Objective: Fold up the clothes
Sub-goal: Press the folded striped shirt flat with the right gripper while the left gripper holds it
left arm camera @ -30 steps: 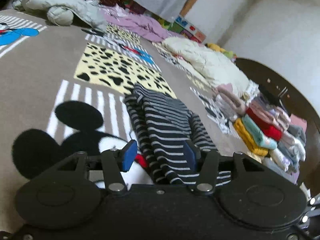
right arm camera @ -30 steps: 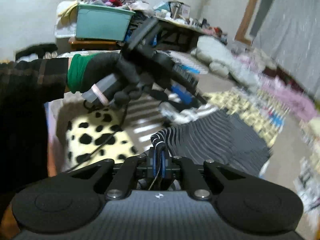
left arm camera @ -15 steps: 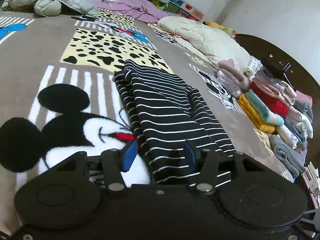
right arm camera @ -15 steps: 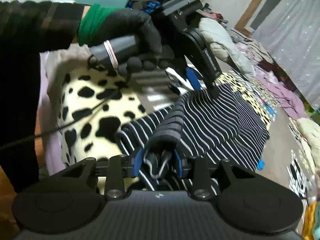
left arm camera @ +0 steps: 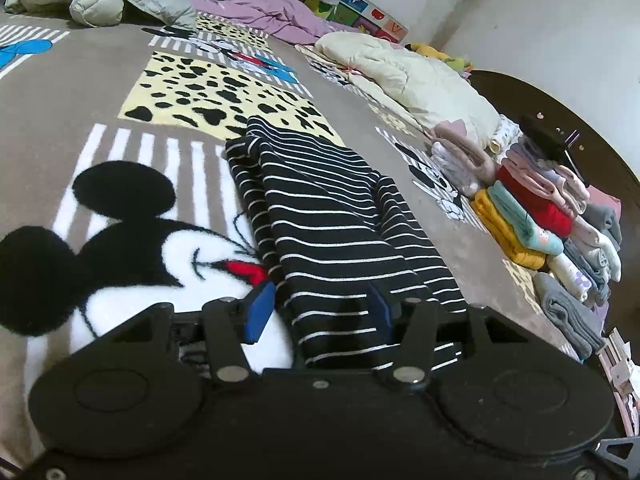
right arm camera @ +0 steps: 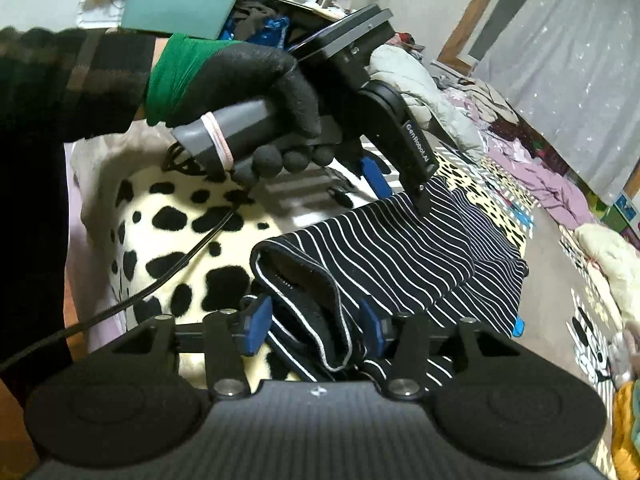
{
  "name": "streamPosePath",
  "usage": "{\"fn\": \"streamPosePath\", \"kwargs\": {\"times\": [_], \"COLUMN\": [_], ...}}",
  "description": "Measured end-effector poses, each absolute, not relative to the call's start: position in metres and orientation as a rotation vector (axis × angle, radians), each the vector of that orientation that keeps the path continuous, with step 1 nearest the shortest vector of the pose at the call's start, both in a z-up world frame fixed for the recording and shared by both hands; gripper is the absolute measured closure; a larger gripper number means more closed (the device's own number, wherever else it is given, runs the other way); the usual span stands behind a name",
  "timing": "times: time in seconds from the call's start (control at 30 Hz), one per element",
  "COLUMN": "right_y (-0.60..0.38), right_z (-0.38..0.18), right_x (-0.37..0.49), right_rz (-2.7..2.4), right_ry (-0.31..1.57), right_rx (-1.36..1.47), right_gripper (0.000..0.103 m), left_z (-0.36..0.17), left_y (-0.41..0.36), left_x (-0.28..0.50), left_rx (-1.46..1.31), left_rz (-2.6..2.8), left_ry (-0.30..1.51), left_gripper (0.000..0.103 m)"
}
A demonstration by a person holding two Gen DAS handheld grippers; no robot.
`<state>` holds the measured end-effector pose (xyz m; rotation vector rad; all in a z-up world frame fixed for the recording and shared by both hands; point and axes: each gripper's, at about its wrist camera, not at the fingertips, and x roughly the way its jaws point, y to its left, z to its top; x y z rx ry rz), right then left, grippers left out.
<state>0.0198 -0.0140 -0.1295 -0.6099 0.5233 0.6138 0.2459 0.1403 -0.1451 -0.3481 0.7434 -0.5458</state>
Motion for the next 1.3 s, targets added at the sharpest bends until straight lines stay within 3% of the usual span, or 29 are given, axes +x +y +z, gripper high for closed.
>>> {"fn": "streamPosePath", "kwargs": {"times": [0.2,0.33,0.63,0.7,1.13,1.3], "right_y": [-0.019,-0.029,-0.032,-0.033,-0.036,-0.044], "right_z": [-0.128,-0.126,-0.127,-0.125,-0.072,-0.120], "right_x": [0.015,0.015,0.019,0.023,0.021,0.024], "right_rz": [0.627,0.637,0.671,0.705,0.702,0.737], "right_ry": [0.521,0.547,0.555,0.584,0.388,0.547], "right_rx": [-0.675,-0.659,-0.737,-0.712,-1.033,-1.038], "right_gripper": [0.062,0.076,0.079,0.094,0.095,0.095], "left_z": [-0.144,-0.145,-0.146,-0.145,-0.145,-0.144], "left_y": [0.141,0.141,0.142,0.142,0.141,0.138], "left_x": [0.246,0.246,0.244,0.243,0.244,0.243], "left_rx": [-0.354,-0.349,-0.340,-0.342,-0.338,-0.325], "left_rz": [-0.550,-0.552,-0.559,-0.560,-0.557,-0.555], "left_ry": [0.741,0.742,0.743,0.743,0.744,0.745], "left_gripper": [0.053,0.053,0.053,0.053,0.053,0.053]}}
